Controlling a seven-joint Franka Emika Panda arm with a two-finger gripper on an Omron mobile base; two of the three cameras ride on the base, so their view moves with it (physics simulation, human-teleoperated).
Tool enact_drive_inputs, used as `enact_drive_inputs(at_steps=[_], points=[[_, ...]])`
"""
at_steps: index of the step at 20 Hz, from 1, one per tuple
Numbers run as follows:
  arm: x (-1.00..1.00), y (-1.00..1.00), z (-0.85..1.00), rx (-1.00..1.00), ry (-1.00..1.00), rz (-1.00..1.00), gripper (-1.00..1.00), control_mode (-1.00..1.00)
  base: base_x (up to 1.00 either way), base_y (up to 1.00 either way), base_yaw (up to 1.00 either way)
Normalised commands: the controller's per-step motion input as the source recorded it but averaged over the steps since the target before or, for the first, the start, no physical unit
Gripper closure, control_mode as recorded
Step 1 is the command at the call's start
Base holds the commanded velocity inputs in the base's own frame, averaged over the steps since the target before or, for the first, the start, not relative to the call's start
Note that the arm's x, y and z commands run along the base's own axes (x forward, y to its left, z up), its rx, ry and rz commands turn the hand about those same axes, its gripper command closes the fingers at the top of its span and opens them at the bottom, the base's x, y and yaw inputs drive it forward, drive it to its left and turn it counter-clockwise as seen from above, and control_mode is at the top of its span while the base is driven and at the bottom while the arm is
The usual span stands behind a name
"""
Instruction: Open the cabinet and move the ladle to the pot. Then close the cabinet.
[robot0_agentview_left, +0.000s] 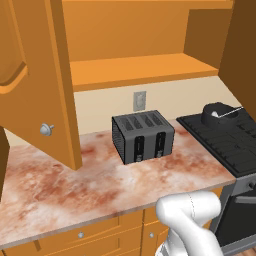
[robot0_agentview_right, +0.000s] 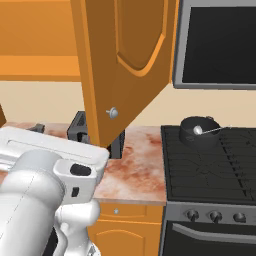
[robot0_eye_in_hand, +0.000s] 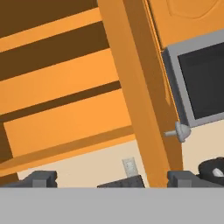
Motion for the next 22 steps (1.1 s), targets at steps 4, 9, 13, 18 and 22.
enact_drive_inputs(at_steps=[4, 9, 13, 18, 22], points=[[-0.38, -0.24, 0.0, 0.06, -0.24, 0.0, -1.0, -1.0, 0.0, 0.0, 0.0], [-0.1, -0.32, 0.0, 0.04, -0.16, 0.0, -1.0, -1.0, 0.0, 0.0, 0.0], [0.21, -0.39, -0.03, 0.05, -0.06, 0.01, -1.0, -1.0, 0.0, 0.0, 0.0], [0.44, -0.37, -0.12, 0.11, 0.0, 0.07, -1.0, -1.0, 0.0, 0.0, 0.0], [0.59, -0.39, -0.1, 0.18, 0.0, 0.1, -1.0, -1.0, 0.0, 0.0, 0.0]])
